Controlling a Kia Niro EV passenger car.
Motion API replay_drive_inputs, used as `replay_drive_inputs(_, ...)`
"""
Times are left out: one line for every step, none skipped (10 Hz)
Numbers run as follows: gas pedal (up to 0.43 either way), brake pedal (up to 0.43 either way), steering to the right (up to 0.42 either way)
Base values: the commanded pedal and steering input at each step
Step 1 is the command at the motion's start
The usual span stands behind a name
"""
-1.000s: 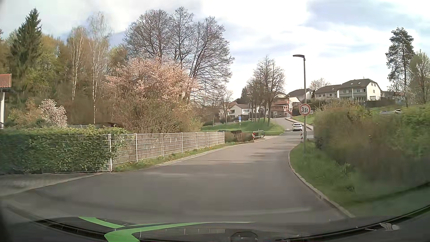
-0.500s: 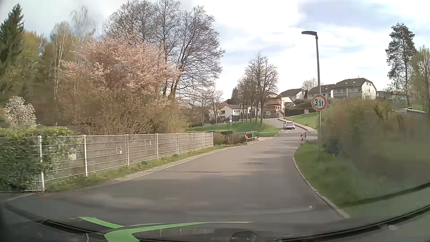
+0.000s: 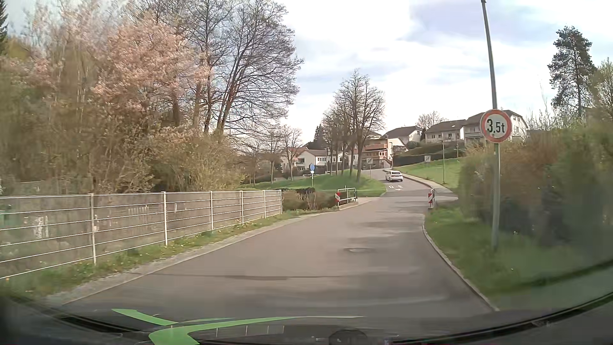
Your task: Follow the waypoints while adhering to traffic rules and regulations
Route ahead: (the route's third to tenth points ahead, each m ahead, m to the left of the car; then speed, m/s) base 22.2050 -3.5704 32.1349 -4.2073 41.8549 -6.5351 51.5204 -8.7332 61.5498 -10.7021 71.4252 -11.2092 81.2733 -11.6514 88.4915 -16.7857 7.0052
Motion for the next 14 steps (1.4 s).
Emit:
replay_drive_inputs(0.0, 0.0, 0.056)
replay_drive_inputs(0.0, 0.0, 0.058)
replay_drive_inputs(0.0, 0.0, 0.059)
replay_drive_inputs(0.0, 0.0, 0.059)
replay_drive_inputs(0.0, 0.0, 0.059)
replay_drive_inputs(0.0, 0.0, 0.058)
replay_drive_inputs(0.0, 0.0, 0.058)
replay_drive_inputs(0.0, 0.0, 0.058)
replay_drive_inputs(0.0, 0.0, 0.057)
replay_drive_inputs(0.0, 0.0, 0.057)
replay_drive_inputs(0.0, 0.0, 0.057)
replay_drive_inputs(0.0, 0.0, 0.056)
replay_drive_inputs(0.0, 0.0, 0.056)
replay_drive_inputs(0.0, 0.0, 0.056)
